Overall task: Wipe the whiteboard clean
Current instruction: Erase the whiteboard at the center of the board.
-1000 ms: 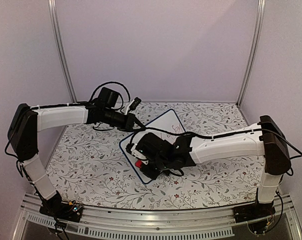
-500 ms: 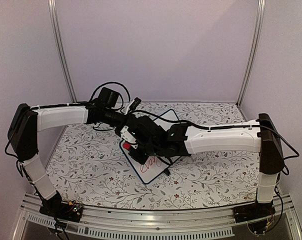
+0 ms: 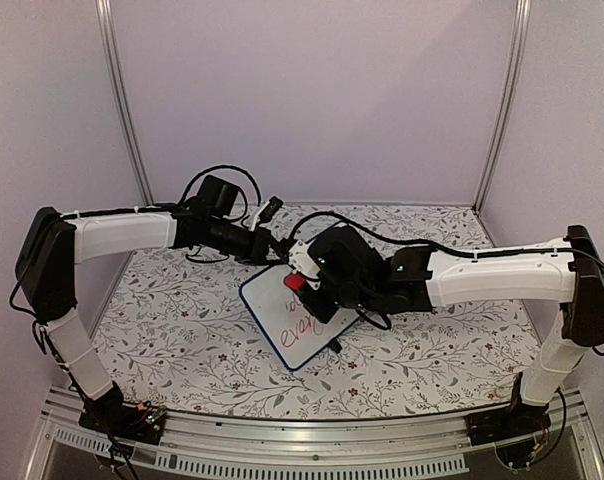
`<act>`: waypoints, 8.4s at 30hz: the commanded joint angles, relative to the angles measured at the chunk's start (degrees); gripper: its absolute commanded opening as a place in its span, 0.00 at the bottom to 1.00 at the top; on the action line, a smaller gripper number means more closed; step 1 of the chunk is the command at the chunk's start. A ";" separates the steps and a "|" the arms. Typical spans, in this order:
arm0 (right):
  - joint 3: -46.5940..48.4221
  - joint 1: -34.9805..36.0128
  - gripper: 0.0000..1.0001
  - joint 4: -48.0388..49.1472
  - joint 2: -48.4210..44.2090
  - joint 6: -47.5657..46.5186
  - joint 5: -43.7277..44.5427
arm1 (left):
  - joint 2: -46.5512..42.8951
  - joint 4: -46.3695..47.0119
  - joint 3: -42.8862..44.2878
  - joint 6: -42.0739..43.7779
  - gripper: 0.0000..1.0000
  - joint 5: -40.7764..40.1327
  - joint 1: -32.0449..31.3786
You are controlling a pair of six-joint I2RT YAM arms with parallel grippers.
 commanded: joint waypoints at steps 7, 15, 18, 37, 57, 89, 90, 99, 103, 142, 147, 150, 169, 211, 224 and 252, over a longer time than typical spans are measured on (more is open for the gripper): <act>-8.53 -0.06 0.09 3.23 -2.01 7.64 -3.66 | -0.52 -1.27 0.92 0.10 0.00 0.95 -1.15; -8.62 -0.06 0.09 3.82 0.68 7.92 -6.39 | -0.51 -1.32 0.92 0.11 0.00 0.85 -1.21; -8.59 -0.12 0.09 4.29 1.84 8.19 -6.95 | -0.51 -1.27 0.92 0.10 0.00 0.94 -1.18; -10.22 -0.66 0.09 5.87 3.97 9.99 -9.15 | -0.50 -1.34 0.92 0.09 0.00 1.03 -1.20; -4.23 -3.35 0.09 6.04 7.44 7.95 -11.01 | -0.78 -1.29 0.92 0.23 0.00 1.03 -1.17; 2.08 -5.33 0.09 6.10 8.76 5.10 -9.45 | -0.74 -1.27 0.92 0.25 0.00 1.20 -1.12; 1.36 -5.32 0.09 6.11 8.70 5.44 -9.81 | -0.76 -1.25 0.92 0.22 0.00 1.20 -1.11; -7.34 -5.37 0.09 6.77 6.16 9.20 -11.38 | -0.78 -1.34 0.92 0.19 0.00 1.15 -1.16; -10.85 -5.35 0.09 6.72 4.71 10.91 -11.67 | -0.78 -1.29 0.92 0.22 0.00 1.12 -1.23; -0.80 -7.23 0.09 7.43 6.56 8.40 -9.44 | -0.89 -1.34 0.92 0.25 0.00 1.38 -1.18; -0.92 -7.71 0.09 7.17 6.34 8.44 -10.63 | -0.94 -1.32 0.92 0.25 0.00 1.31 -1.18; -2.81 -7.70 0.09 6.83 6.08 9.12 -10.98 | -0.95 -1.30 0.92 0.34 0.00 1.37 -1.18; -14.79 -7.66 0.09 8.93 1.29 13.84 -12.45 | -0.67 -1.32 1.00 0.22 0.00 1.38 -1.23; -18.94 -10.22 0.08 12.63 -1.29 15.56 -17.76 | -0.55 -1.29 1.00 0.17 0.00 1.55 -1.19; -13.84 -5.54 0.08 14.11 1.77 12.80 -22.23 | -0.64 -1.27 1.00 0.28 0.00 1.47 -1.18; -15.99 -16.23 0.08 13.81 -0.25 19.58 -17.14 | -0.86 -1.34 1.00 0.23 0.00 1.62 -1.23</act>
